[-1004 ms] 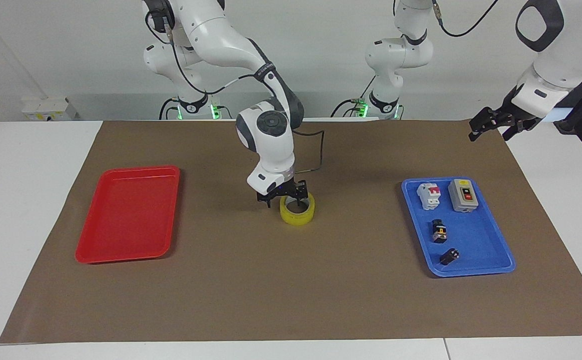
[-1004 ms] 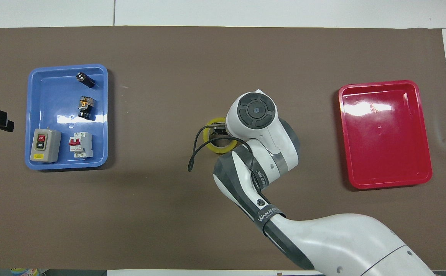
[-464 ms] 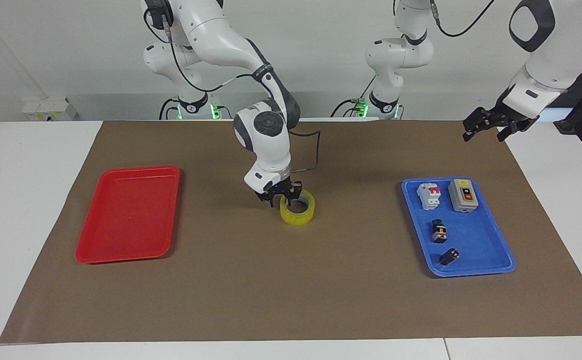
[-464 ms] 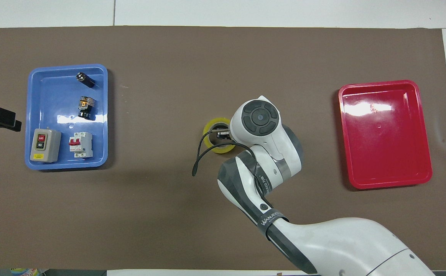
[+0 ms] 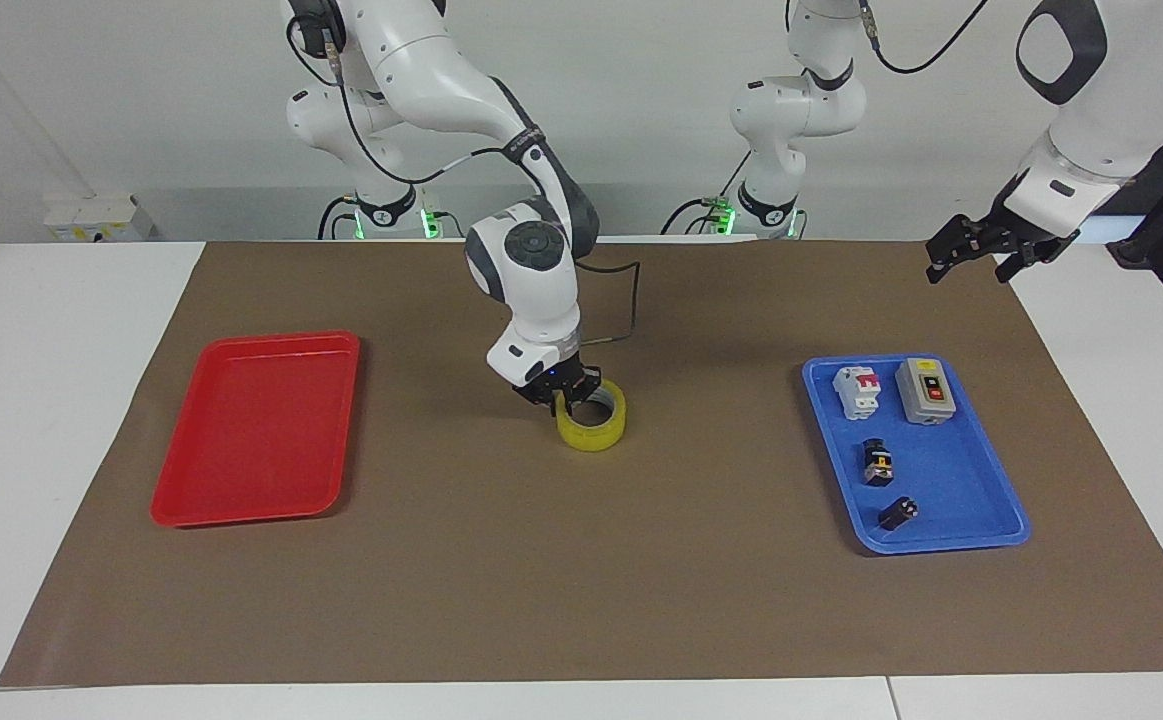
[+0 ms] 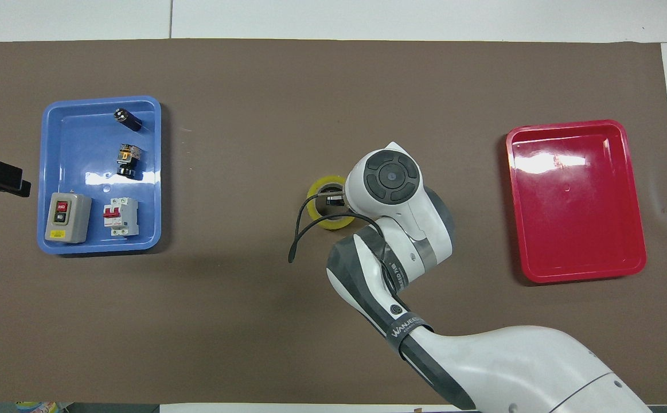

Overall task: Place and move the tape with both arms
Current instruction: 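Carry the tape with the right gripper and lower it into the red tray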

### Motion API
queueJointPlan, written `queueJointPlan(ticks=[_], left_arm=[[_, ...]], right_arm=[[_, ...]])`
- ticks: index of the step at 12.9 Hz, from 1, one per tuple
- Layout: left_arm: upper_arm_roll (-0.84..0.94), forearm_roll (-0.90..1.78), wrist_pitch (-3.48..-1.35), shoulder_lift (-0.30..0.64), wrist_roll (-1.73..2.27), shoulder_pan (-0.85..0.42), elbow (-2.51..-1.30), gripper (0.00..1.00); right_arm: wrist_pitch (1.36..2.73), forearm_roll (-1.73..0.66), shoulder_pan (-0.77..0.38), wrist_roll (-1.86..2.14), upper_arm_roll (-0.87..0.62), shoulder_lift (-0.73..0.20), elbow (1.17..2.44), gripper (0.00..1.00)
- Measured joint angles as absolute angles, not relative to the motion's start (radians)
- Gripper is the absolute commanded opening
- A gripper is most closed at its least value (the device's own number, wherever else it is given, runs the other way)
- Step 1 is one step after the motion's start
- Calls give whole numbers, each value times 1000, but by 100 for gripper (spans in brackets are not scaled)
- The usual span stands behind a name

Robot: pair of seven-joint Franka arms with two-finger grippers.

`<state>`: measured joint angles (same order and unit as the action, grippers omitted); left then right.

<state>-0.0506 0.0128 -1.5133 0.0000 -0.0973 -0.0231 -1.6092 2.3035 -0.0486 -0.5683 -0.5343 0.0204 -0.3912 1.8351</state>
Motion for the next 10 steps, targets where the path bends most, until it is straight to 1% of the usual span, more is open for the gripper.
queueJointPlan(ticks=[2, 4, 5, 7, 8, 10], left_arm=[[-51, 13, -1513, 0, -97, -23, -1609, 100], [-51, 13, -1513, 0, -97, -23, -1609, 100], [-51, 13, -1513, 0, -97, -23, -1609, 100], [-51, 13, -1513, 0, -97, -23, -1609, 100], [-51, 13, -1513, 0, -97, -23, -1609, 100], [-51, 12, -1513, 0, -97, -23, -1609, 100]], right_arm=[[2205, -26, -541, -512, 30, -387, 1775, 0], [2048, -15, -448, -390, 36, -363, 1684, 0], [1974, -14, -378, -293, 38, -334, 1658, 0], [1844, -15, -211, -66, 41, -263, 1648, 0], [1802, -16, -129, 33, 42, -239, 1650, 0], [1780, -17, 14, 218, 42, -223, 1668, 1]])
